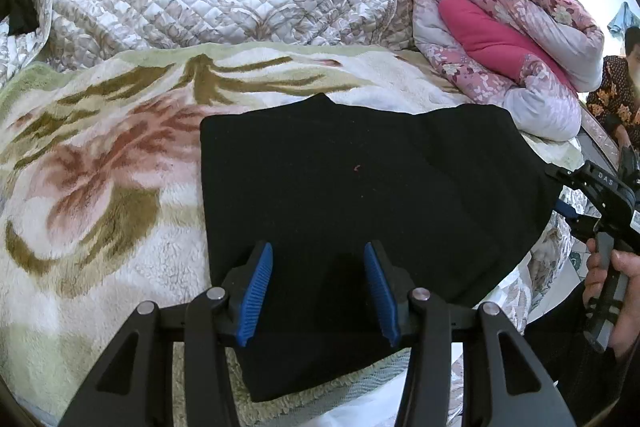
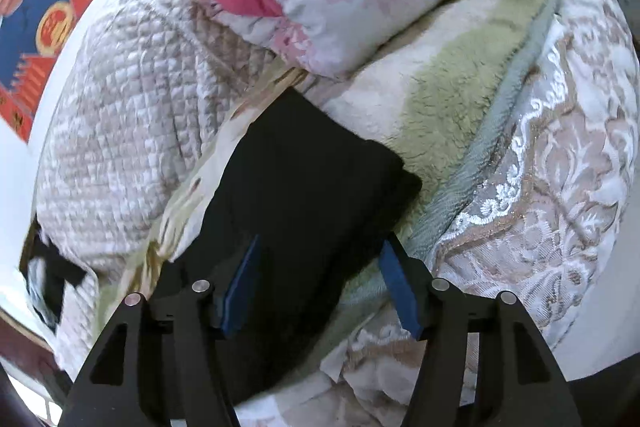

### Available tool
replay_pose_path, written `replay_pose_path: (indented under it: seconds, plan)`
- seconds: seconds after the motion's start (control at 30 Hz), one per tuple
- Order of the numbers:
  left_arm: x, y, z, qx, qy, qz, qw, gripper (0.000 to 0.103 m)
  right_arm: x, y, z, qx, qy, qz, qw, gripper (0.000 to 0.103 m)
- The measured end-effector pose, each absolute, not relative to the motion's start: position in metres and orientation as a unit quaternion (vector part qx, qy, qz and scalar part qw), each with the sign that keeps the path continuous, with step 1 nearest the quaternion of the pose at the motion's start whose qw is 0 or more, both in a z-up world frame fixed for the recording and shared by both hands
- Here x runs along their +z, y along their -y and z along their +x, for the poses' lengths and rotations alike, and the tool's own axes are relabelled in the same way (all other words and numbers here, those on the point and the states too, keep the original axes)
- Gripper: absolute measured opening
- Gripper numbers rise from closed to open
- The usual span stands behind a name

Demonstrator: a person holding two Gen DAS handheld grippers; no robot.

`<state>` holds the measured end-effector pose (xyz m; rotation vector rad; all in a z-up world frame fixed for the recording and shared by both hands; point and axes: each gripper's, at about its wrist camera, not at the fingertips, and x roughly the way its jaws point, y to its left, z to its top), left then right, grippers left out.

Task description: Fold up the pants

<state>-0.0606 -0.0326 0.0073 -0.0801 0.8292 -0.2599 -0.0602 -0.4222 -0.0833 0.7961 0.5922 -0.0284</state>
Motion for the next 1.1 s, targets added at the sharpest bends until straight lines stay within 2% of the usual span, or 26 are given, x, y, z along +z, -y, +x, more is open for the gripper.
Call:
replay_pose_path:
  seconds: [0.2, 0.3, 0.37, 0.47, 0.53, 0.83, 1.1]
  plan:
    - [0.007, 0.033, -0.059, -0.124, -0.401, -0.036, 0.907, 0.051, -0.076, 0.428, -0.046, -0.033, -0.269, 0.389, 0.881, 0.060]
    - [0.008, 0.032, -0.058, -0.124, -0.403, -0.040, 0.906, 0.051, -0.062, 0.420, -0.056, -0.026, -0.237, 0.359, 0.903, 0.049]
    - [0.009, 0.030, -0.057, -0.123, -0.403, -0.043, 0.906, 0.051, -0.064, 0.415, -0.047, -0.023, -0.253, 0.346, 0.903, 0.046]
    - [0.014, 0.025, -0.056, -0.118, -0.399, -0.048, 0.908, 0.051, -0.073, 0.418, -0.028, -0.024, -0.290, 0.342, 0.894, 0.027]
    - [0.018, 0.018, -0.055, -0.111, -0.396, -0.055, 0.910, 0.051, -0.068, 0.417, -0.030, -0.018, -0.287, 0.340, 0.895, 0.024]
    - [0.016, -0.012, -0.047, -0.060, -0.424, -0.060, 0.902, 0.051, 0.000, 0.354, -0.037, 0.087, -0.250, 0.260, 0.929, 0.022]
    - [0.036, -0.053, -0.054, -0.024, -0.391, -0.100, 0.914, 0.051, 0.030, 0.265, -0.032, 0.187, -0.255, 0.174, 0.932, 0.022]
